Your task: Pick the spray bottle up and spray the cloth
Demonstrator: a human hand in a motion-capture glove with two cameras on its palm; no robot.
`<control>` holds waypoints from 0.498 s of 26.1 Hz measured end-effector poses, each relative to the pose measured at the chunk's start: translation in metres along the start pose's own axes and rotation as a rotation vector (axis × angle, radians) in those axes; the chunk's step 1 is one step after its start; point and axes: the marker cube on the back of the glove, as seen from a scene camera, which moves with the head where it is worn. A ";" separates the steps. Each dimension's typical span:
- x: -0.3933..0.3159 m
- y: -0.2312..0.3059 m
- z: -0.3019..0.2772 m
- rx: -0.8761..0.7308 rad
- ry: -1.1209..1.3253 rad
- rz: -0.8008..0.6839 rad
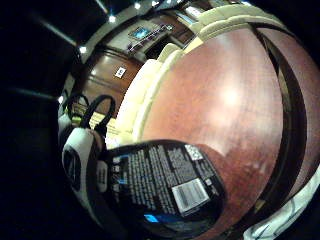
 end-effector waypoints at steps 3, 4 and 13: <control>0.001 0.004 0.003 -0.037 -0.012 0.005; 0.001 0.005 0.003 -0.043 -0.009 0.004; 0.002 0.003 -0.003 -0.039 0.047 0.043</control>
